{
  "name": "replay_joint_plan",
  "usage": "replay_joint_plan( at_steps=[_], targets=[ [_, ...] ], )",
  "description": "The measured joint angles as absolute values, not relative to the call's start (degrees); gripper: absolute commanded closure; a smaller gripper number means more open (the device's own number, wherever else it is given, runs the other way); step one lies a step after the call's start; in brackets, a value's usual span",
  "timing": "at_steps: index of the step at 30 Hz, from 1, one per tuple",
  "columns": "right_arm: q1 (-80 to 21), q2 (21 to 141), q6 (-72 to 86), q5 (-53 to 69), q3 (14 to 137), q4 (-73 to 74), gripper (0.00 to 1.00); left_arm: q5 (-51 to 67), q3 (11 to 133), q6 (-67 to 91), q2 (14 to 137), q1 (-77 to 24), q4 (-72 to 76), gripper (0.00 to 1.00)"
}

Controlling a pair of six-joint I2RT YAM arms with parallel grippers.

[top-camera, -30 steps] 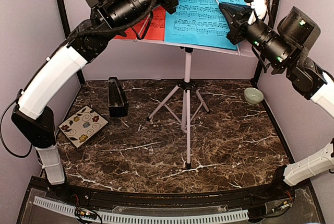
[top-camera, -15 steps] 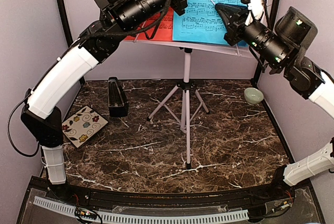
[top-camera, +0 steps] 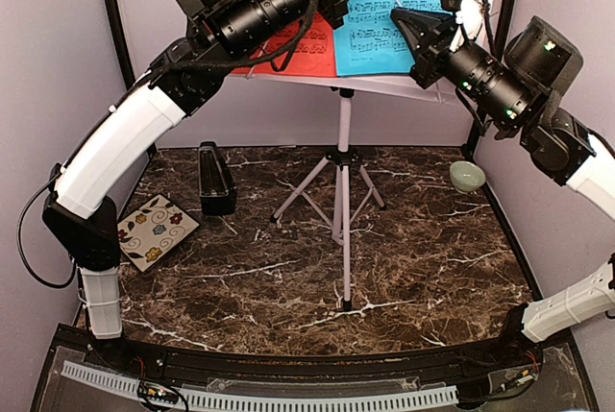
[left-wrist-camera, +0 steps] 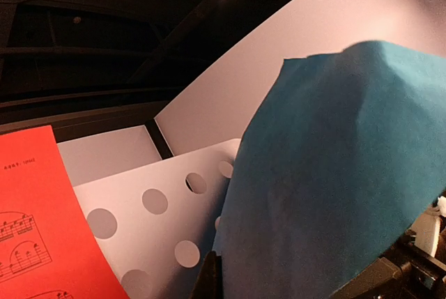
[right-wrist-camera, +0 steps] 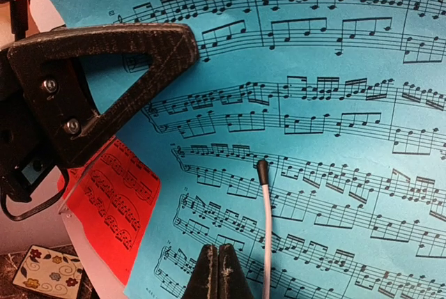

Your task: Set up the instrument practice props

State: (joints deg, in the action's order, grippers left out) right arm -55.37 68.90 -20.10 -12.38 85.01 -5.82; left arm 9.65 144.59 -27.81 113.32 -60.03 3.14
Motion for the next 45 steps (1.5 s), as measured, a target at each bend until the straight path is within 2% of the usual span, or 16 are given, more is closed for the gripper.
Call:
replay_joint_plan(
  at_steps=[6,7,11,16,20,27,33,41,45],
  targets=[
    [-55.4,67.6,-20.6,-11.3,83.1,-7.7,1.00,10.2,144.6,-26.5,113.3,-59.3,3.0,1.00],
    [-55.4,67.5,-20.6,-11.2,83.1,-7.7,0.98,10.2,144.6,-26.3,113.3,-59.2,2.9,1.00],
    [-55.4,66.8,-20.3,-10.5,83.0,-7.7,0.72,10.6,144.6,-25.5,113.3,-59.0,2.9,1.00],
    [-55.4,65.9,-19.3,-13.2,83.3,-7.1,0.62,10.9,144.6,-25.1,113.3,-58.7,2.9,0.94],
    [-55.4,66.0,-17.4,-15.6,84.9,-4.7,0.60,11.0,144.6,-24.8,113.3,-58.7,2.8,0.89],
    [-55.4,66.8,-15.6,-18.6,86.1,-0.7,0.60,10.8,144.5,-24.6,113.2,-58.7,2.9,0.73],
    [-55.4,67.0,-14.7,-19.1,86.1,1.0,0.60,9.5,140.3,-23.8,110.8,-58.7,3.0,0.67],
    [-55.4,66.7,-14.3,-19.6,86.1,1.8,0.62,7.7,135.2,-22.7,107.4,-58.7,3.5,0.67],
    [-55.4,66.7,-14.2,-20.2,86.1,3.1,0.65,6.6,132.9,-22.1,106.3,-58.7,4.2,0.72]
  ],
)
